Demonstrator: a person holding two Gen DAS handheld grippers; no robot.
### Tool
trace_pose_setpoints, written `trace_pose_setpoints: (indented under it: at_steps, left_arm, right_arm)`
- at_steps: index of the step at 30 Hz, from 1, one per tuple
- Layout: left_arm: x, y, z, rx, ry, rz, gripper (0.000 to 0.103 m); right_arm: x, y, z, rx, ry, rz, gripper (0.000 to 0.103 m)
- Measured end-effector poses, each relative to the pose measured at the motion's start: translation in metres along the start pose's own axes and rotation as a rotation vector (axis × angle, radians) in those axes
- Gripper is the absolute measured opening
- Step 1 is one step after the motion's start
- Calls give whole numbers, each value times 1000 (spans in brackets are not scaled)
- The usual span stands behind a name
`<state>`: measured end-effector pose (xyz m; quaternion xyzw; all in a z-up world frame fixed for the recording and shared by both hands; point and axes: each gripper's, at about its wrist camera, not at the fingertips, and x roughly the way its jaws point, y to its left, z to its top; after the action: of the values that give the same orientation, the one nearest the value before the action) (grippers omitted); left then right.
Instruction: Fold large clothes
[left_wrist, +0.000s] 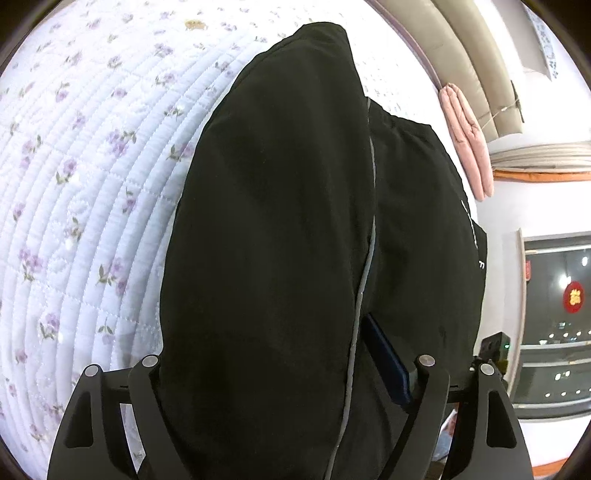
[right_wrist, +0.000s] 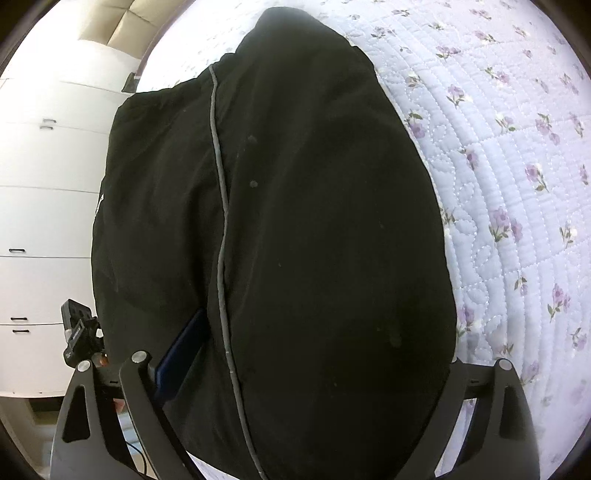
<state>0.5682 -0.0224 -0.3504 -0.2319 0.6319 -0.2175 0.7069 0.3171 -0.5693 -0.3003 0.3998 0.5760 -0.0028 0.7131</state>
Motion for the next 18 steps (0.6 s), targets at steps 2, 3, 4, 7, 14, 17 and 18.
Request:
trace_pose_setpoints:
  at_steps: [2, 3, 4, 7, 14, 17, 18]
  left_arm:
    - [-4, -3, 0, 10, -1, 14, 82]
    - [-8, -3, 1, 2, -4, 21, 82]
    - [-13, -2, 5, -13, -12, 25, 82]
    - [-24, 0, 24, -34, -42, -8, 82]
    - [19, 4, 56, -72, 80, -94, 85]
    - [18, -6, 53, -26, 63, -73, 85]
    - [17, -9, 51, -15, 56, -60, 84]
  right_arm:
    - [-5, 1, -1, -9, 15, -13, 93]
    - [-4, 8, -2, -14, 15, -26, 93]
    - [-17, 5, -3, -31, -1, -57, 93]
    - [-46, 13, 11, -86, -101, -132, 94]
    - [-14, 11, 70, -108, -72, -113, 94]
    - [-11, 3, 72, -76, -43, -37, 94]
    - [-12, 5, 69, -95, -39, -43, 94]
